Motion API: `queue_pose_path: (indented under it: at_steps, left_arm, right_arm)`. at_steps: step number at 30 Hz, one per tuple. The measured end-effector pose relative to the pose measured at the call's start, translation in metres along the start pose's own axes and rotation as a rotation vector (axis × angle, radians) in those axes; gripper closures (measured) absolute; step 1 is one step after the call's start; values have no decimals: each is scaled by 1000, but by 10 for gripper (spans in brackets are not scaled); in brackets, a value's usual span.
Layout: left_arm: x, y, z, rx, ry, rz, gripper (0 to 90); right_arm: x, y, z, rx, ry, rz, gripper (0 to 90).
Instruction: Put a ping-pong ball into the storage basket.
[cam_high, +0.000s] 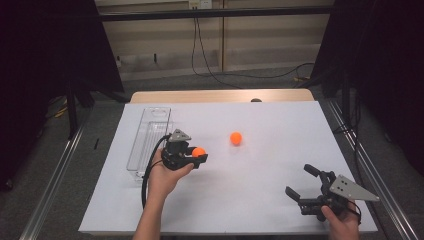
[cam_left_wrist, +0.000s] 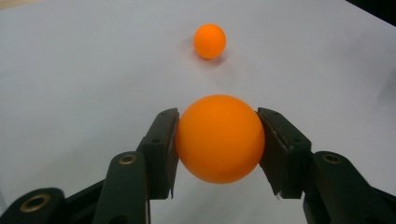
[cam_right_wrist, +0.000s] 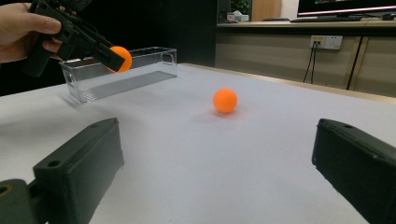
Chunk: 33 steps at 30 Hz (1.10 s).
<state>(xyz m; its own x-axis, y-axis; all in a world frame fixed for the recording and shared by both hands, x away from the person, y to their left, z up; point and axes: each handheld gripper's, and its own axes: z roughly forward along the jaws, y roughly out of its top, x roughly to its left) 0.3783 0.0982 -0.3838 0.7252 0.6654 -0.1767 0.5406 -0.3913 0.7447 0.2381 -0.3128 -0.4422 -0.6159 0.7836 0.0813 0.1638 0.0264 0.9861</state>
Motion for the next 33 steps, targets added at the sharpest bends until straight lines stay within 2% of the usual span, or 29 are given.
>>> queue_pose_path:
  at_steps: [13, 22, 23, 25, 33]
  left_arm:
    - [7, -1, -4, -6, 17, -5, 509]
    - [11, -2, -9, -20, 32, -29, 509]
    - [13, -2, -10, -15, 35, -15, 509]
    - [13, -2, -10, -18, 36, -28, 509]
    - [15, -3, -11, -15, 51, -30, 509]
  right_arm:
    - [0, 0, 0, -1, -1, 1, 15]
    - [0, 0, 0, 0, 0, 2, 15]
    - [0, 0, 0, 0, 0, 1, 15]
    - [0, 0, 0, -1, -1, 1, 15]
    - [0, 0, 0, 0, 1, 0, 15]
